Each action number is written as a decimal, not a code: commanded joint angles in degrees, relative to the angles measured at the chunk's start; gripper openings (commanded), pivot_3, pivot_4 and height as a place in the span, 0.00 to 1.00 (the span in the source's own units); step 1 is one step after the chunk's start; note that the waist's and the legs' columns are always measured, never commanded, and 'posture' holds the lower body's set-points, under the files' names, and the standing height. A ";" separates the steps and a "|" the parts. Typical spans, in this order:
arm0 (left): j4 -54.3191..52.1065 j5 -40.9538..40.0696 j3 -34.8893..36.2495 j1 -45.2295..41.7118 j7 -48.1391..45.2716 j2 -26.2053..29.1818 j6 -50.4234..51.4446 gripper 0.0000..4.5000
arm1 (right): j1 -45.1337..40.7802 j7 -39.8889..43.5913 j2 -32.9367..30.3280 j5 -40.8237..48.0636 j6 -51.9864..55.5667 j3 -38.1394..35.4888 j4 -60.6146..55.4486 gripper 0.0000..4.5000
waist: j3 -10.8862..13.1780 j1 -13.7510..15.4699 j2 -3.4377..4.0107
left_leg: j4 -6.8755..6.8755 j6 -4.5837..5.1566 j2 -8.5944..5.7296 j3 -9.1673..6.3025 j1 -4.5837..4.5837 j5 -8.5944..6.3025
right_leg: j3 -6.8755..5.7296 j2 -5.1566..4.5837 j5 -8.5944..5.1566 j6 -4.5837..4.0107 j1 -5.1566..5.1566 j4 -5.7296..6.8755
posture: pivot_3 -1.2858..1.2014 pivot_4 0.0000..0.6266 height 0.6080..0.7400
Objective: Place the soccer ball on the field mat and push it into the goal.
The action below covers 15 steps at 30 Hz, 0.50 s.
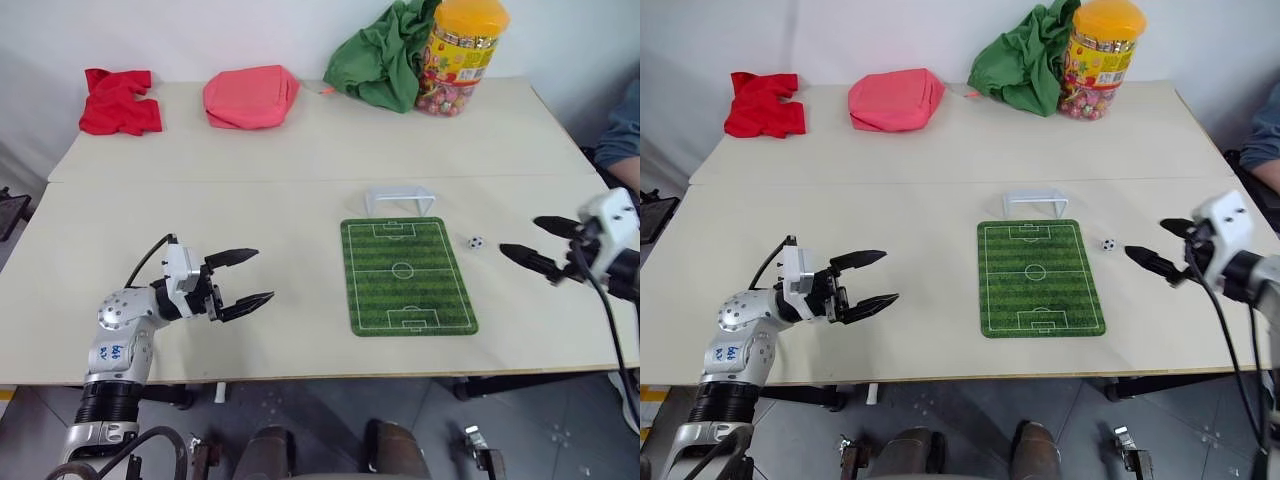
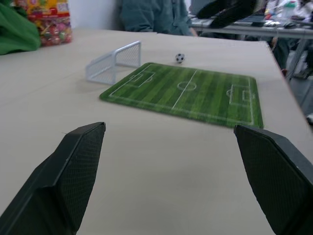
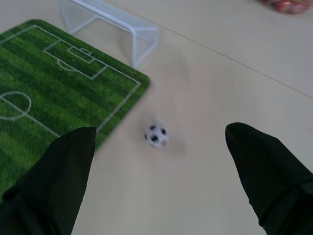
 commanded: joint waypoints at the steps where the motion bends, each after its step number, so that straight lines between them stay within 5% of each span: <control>1: -3.20 0.58 -1.50 -1.78 1.87 -0.64 1.49 1.00 | -7.03 -0.60 2.41 -4.10 -4.98 3.13 9.85 0.99 | 0.00 -0.08 -0.01 | 0.00 0.00 0.00 0.00 0.00 0.00 | 0.00 0.00 0.00 0.01 0.00 0.00 | 0.52 0.24 1.00; 15: -2.54 3.69 -5.83 -10.35 7.46 -5.95 1.58 1.00 | -20.29 -3.07 9.32 -11.70 -13.77 6.70 34.95 0.99 | 0.01 -0.24 -0.01 | -0.05 0.00 0.01 -0.01 -0.03 0.00 | -0.07 0.01 0.01 0.01 0.00 -0.03 | 0.52 0.24 1.00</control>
